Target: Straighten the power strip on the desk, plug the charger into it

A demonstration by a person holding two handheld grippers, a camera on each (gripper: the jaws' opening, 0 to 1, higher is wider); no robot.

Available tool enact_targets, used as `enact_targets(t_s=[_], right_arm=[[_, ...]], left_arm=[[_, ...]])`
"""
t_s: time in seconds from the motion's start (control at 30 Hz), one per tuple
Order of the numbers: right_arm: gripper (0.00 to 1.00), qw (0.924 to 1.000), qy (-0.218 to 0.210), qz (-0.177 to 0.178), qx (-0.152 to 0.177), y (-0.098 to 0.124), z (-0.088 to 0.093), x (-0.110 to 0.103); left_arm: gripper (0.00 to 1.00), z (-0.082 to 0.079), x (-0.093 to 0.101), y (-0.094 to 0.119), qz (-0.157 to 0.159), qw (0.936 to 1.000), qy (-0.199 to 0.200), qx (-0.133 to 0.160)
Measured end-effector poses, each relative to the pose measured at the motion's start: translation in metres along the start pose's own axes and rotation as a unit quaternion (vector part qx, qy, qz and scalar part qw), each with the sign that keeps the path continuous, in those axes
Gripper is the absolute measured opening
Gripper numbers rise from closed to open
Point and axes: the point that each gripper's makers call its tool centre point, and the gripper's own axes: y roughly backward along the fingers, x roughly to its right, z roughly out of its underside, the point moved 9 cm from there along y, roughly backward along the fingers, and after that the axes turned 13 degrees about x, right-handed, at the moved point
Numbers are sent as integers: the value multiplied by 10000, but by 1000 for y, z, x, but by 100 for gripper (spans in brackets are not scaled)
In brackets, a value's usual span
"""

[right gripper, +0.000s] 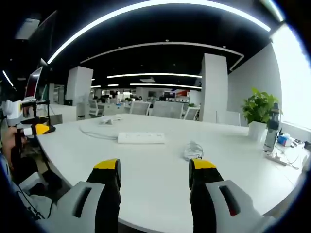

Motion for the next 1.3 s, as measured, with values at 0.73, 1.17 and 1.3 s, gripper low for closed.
enact_targets(t_s=[0.73,1.17,1.3], right_arm=[[55,10000,52,7,7,1,-1,0],[55,9999,98,-20,-43,1,0,0],[55,9999,86,-1,-54,2,0,2]], left_arm=[[64,1,1,0,26,10000,-16,-37],[65,3,2,0,76,9999,-18,-89],[66,4,1,1,61,9998,-84,-157]])
